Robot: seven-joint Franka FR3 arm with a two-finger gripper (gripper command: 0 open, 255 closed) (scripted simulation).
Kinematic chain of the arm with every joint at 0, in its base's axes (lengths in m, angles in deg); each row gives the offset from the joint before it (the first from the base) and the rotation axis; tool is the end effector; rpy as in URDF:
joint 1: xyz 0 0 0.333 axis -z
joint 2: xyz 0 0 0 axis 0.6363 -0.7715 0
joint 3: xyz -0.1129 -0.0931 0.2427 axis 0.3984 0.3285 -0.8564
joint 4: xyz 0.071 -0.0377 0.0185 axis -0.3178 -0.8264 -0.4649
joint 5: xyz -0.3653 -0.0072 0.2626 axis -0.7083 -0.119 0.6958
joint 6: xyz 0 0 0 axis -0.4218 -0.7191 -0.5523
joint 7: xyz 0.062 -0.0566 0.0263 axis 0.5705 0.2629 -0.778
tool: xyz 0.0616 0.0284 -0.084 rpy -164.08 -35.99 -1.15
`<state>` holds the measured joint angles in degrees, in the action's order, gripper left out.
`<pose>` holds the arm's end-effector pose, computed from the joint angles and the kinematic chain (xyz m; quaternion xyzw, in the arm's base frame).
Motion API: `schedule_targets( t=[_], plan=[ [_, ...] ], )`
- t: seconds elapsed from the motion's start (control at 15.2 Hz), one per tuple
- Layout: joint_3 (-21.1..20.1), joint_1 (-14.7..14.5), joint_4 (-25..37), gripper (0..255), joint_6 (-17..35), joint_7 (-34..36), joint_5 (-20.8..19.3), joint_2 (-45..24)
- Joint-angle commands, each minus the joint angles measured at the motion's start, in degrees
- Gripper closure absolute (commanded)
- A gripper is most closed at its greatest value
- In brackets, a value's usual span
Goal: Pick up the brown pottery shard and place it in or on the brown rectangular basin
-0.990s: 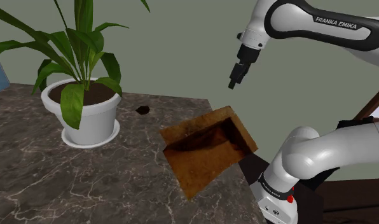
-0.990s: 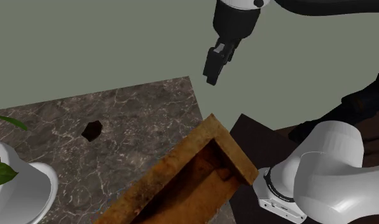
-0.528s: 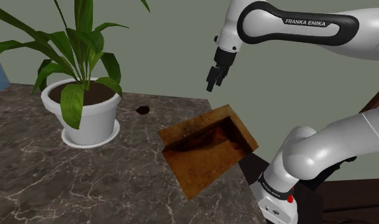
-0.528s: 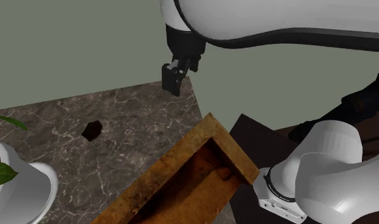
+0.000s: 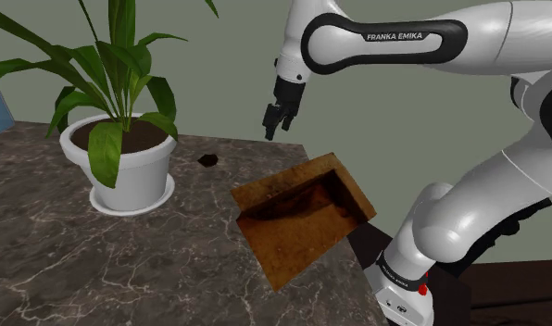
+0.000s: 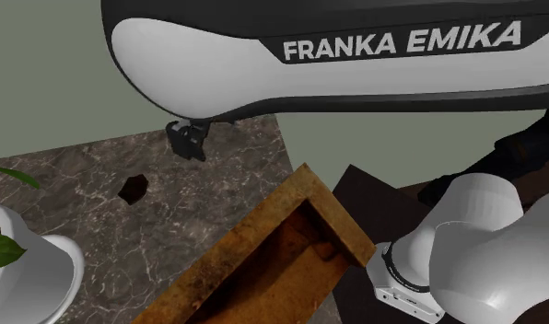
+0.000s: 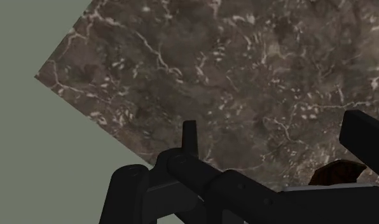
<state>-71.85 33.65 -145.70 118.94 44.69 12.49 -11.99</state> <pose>0.5133 0.1308 0.5035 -0.9967 -0.0756 -0.0285 0.0040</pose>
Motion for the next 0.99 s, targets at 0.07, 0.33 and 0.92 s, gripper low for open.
schedule_targets(
  t=[0.07, 0.33, 0.92],
  plan=[
    [-2.1, -0.8, 4.2, 0, 1.8, 2.5, -0.4, -5.9],
    [-4.4, -2.0, 10.4, 0, 3.3, 5.6, -1.8, -13.8],
    [-7.3, -5.6, 25.6, 0, 4.0, 11.6, -6.4, -30.4]
  ],
)
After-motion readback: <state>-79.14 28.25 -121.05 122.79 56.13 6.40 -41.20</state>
